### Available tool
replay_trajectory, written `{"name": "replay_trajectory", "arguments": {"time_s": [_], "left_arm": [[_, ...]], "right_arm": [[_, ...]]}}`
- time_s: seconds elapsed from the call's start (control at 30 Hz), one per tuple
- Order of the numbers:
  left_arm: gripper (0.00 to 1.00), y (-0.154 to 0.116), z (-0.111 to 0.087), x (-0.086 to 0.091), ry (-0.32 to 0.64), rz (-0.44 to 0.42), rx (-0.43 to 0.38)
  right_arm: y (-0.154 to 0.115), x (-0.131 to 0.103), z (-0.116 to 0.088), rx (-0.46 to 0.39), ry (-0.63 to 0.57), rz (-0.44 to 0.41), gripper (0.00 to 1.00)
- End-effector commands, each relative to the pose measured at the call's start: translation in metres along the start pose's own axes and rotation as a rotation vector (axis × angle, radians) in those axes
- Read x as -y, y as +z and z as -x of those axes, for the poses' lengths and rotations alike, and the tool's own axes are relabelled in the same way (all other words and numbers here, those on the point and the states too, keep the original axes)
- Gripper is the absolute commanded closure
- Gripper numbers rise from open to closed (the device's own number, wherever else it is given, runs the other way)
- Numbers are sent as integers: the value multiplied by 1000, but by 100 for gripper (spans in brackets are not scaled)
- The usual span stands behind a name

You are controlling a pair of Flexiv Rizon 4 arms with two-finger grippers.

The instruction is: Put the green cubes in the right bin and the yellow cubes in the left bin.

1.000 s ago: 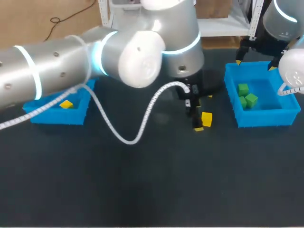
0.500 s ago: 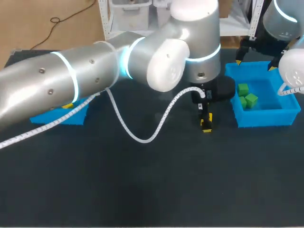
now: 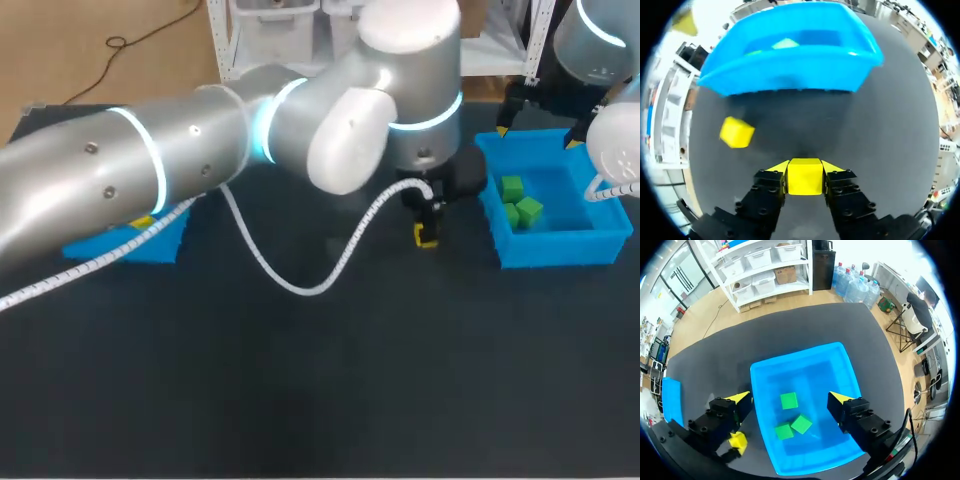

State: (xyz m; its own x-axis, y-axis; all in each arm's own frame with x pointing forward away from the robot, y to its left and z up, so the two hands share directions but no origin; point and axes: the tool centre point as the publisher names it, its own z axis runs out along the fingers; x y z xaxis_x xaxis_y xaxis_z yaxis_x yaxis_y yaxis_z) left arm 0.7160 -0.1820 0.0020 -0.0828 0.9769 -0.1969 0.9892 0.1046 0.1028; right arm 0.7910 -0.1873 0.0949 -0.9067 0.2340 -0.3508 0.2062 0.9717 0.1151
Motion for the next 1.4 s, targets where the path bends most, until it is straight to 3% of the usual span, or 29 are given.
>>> {"name": "replay_trajectory", "arguments": {"time_s": [0.03, 0.2, 0.37, 0.4, 0.6, 0.77, 0.83, 0.97, 1.1, 1.4], "left_arm": [[100, -36, -29, -16, -60, 64, 65], [100, -84, -79, -72, -264, 195, 111], [100, -121, -165, -122, -539, 332, 100], [100, -130, -191, -131, -609, 360, 101], [100, -166, -299, -145, -887, 442, 103], [100, -179, -366, -142, -1038, 495, 68], [100, -177, -390, -140, -1078, 529, 18], [100, -169, -420, -129, -1127, 513, -32], [100, -154, -432, -116, -1134, 466, -72], [100, -127, -427, -107, -1114, 362, -118]], "right_arm": [[-1, 1, -3, 8, 2, -1, 0], [-1, 1, -3, 8, 2, -1, 0], [-1, 1, -3, 8, 2, -1, 0], [-1, 1, -3, 8, 2, -1, 0], [-1, 1, -3, 8, 2, -1, 0], [-1, 1, -3, 8, 2, -1, 0], [-1, 1, -3, 8, 2, -1, 0], [-1, 1, -3, 8, 2, -1, 0], [-1, 1, -3, 8, 2, -1, 0], [-1, 1, -3, 8, 2, -1, 0]]}}
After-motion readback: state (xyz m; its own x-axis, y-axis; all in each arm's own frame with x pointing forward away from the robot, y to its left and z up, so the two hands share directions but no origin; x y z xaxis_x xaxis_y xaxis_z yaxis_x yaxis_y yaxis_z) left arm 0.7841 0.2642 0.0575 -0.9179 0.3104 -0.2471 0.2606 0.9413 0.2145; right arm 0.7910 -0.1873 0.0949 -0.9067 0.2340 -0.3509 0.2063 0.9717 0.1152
